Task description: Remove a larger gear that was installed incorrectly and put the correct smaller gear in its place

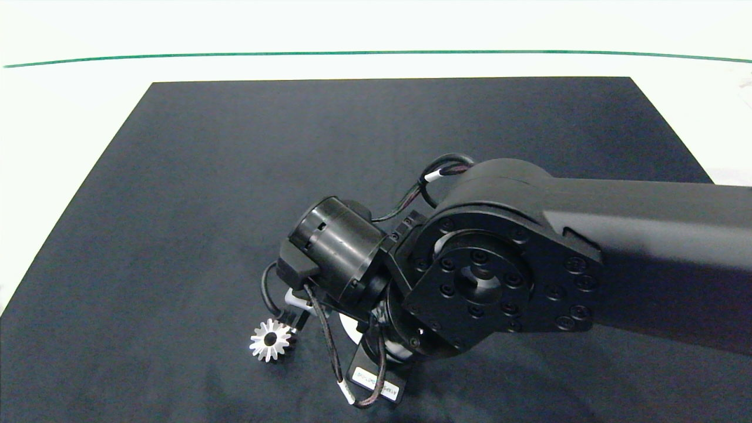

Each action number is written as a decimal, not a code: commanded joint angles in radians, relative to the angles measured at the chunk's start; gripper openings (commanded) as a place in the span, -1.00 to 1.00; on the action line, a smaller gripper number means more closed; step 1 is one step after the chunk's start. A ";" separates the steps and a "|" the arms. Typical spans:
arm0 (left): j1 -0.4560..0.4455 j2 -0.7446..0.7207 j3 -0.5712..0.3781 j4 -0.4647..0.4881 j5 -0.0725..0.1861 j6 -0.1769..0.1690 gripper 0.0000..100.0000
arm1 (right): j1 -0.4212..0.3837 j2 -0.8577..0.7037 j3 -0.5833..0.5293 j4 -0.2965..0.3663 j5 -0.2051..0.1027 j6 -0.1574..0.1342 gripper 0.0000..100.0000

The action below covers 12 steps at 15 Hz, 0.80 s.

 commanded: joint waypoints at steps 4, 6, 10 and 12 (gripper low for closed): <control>0.000 0.000 0.000 0.006 0.003 0.000 1.00 | 0.002 0.012 0.000 0.003 -0.002 -0.006 -0.38; 0.000 0.000 0.000 0.006 0.003 0.000 1.00 | 0.002 0.012 0.000 0.002 -0.002 -0.006 -0.38; 0.000 0.000 0.001 0.006 0.003 0.000 1.00 | 0.002 0.012 0.000 0.002 -0.002 -0.007 -0.38; 0.000 0.000 0.000 0.006 0.003 0.000 1.00 | 0.002 0.010 0.000 0.002 -0.002 -0.007 -0.38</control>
